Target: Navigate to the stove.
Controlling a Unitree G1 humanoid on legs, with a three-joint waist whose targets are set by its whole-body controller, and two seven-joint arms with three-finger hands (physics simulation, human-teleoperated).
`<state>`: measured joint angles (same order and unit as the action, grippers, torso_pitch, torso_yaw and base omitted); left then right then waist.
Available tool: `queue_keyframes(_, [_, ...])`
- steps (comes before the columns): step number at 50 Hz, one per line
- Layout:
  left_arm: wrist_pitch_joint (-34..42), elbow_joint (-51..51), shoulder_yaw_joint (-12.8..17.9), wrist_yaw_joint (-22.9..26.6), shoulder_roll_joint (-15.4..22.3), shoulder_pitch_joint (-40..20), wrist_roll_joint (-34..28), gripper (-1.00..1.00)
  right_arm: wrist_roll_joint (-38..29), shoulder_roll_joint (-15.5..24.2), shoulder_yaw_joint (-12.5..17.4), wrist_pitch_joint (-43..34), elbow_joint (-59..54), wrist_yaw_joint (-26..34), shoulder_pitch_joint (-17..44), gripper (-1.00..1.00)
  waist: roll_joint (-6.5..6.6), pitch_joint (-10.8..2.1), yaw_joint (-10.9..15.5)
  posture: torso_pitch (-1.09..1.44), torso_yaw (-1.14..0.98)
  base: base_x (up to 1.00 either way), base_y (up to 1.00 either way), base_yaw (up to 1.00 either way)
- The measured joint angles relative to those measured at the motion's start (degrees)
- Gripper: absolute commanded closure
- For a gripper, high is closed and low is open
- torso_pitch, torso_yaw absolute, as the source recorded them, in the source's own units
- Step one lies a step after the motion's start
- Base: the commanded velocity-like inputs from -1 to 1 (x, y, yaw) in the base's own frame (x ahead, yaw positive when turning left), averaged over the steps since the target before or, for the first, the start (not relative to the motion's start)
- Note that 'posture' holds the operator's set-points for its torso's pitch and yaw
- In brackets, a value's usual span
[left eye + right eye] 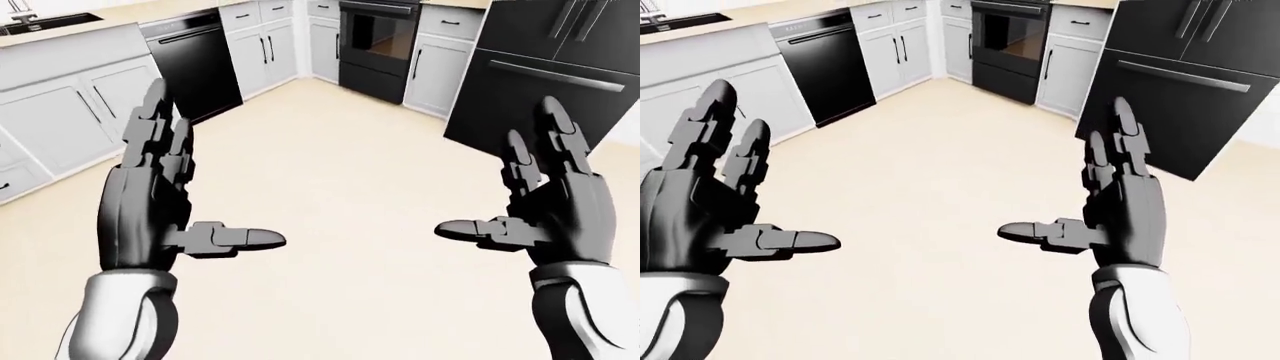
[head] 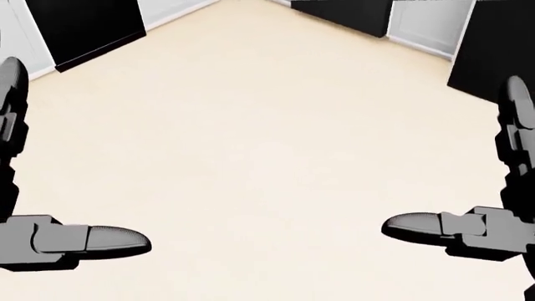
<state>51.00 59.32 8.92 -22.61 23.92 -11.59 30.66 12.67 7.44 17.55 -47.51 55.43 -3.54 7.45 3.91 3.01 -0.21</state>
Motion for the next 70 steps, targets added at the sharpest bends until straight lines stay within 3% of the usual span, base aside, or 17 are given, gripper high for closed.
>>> queue_keyframes(1, [0.1,-0.1,-0.1,0.2,0.0,-0.1,-0.2,-1.0,0.0,0.0,0.0,0.0,0.0,0.1,0.1,-1.0,1.23,-0.26,0.0,0.0,0.0,0.0,0.0,0.0])
queue_keyframes(2, [0.2,-0.3,0.1,0.4,0.0,-0.1,-0.4,-1.0,-0.1,-0.3,-0.3,0.4,-0.1,0.1,-0.1,-1.0,0.92,-0.51,0.2,0.0,0.0,0.0,0.0,0.0])
queue_keyframes(9, [1.2,-0.8,0.7,1.6,-1.3,0.0,-2.4,-1.0,-1.2,-0.3,-1.9,-0.6,-2.4,-0.4,1.0,-1.0,-4.03,-0.57,0.7,0.0,0.0,0.0,0.0,0.0])
queue_keyframes(18, [0.9,-0.4,0.6,1.9,-1.1,0.1,-2.5,-1.0,-0.4,-0.3,-2.0,-2.2,-0.4,-0.7,0.9,-1.0,-3.56,-1.24,0.7,0.0,0.0,0.0,0.0,0.0])
queue_keyframes(29, [0.9,-0.7,0.4,2.5,-1.5,0.5,-3.3,-1.0,1.6,-0.4,0.3,-1.6,0.0,-1.9,1.0,-1.0,-3.27,-1.46,0.6,0.0,0.0,0.01,0.0,0.0])
queue_keyframes(36, [1.0,-0.1,0.4,2.5,-1.7,0.1,-3.1,-1.0,4.3,0.2,1.2,-1.9,0.0,-3.4,1.1,-1.0,-2.07,-0.21,0.4,0.0,0.0,0.21,0.0,0.0])
queue_keyframes(40, [0.7,-0.4,0.4,2.7,-1.9,0.5,-3.8,-1.0,4.8,0.1,0.3,-1.9,0.3,-3.4,0.7,-1.0,-3.65,0.35,0.8,0.0,0.0,0.37,-0.01,0.0])
queue_keyframes(43, [0.9,-0.8,0.5,2.9,-2.1,1.1,-4.3,-1.0,5.0,0.1,-0.2,-1.7,0.4,-3.1,0.3,-1.0,-4.03,0.22,1.1,0.0,0.0,0.44,-0.01,0.0])
queue_keyframes(46, [0.6,-0.3,0.6,3.0,-1.9,0.5,-4.5,-1.0,4.6,0.1,-0.2,-1.3,0.2,-2.8,0.5,-1.0,-6.08,-0.21,1.4,0.0,0.0,0.44,0.0,0.0])
queue_keyframes(48, [0.3,0.0,-0.1,3.1,-2.5,0.7,-4.4,-1.0,4.1,0.3,0.3,-1.2,-0.3,-3.0,0.3,-1.0,-5.65,0.08,0.6,0.0,0.0,0.44,-0.01,0.0])
queue_keyframes(50, [0.8,-0.3,-0.7,3.5,-2.5,0.8,-3.8,-1.0,3.5,0.2,0.7,-1.6,-0.9,-3.2,-0.2,-1.0,-6.27,-0.1,0.4,0.0,0.0,0.44,0.0,0.0])
queue_keyframes(54, [1.0,-0.4,0.1,3.5,-2.4,0.4,-3.9,-1.0,3.1,0.2,0.3,-1.4,-0.6,-3.0,0.3,-1.0,-4.85,-0.33,0.1,0.0,0.0,0.44,0.0,0.0])
queue_keyframes(59, [0.8,0.1,0.6,4.1,-3.0,0.0,-4.5,-1.0,2.9,0.2,0.0,-0.9,-0.4,-2.9,0.7,-1.0,-0.69,-0.67,-0.7,0.0,0.0,0.44,-0.01,0.0])
queue_keyframes(61, [1.2,-0.9,1.0,4.2,-3.1,0.3,-4.8,-1.0,3.0,-0.5,-0.8,-1.3,-1.1,-2.7,0.4,-1.0,-1.04,0.79,0.3,0.0,0.0,0.45,0.0,0.0])
queue_keyframes(62, [1.6,-1.3,1.1,4.0,-2.9,0.8,-4.8,-1.0,3.2,-0.5,-1.2,-1.7,-1.6,-2.4,0.2,-1.0,-0.53,1.08,0.6,0.0,0.0,0.45,0.0,0.0])
queue_keyframes(65, [2.0,-1.3,0.9,3.2,-2.3,0.6,-4.5,-1.0,3.4,-0.3,-0.7,-2.2,-1.5,-2.1,0.0,-1.0,-0.44,0.03,1.1,0.0,0.0,0.44,-0.01,0.0])
queue_keyframes(70, [0.7,0.1,1.0,2.6,-1.7,0.2,-3.5,-1.0,3.2,-0.2,0.0,-1.1,0.1,-2.3,0.5,-1.0,-3.26,-0.39,2.0,0.0,0.0,0.44,-0.01,0.0])
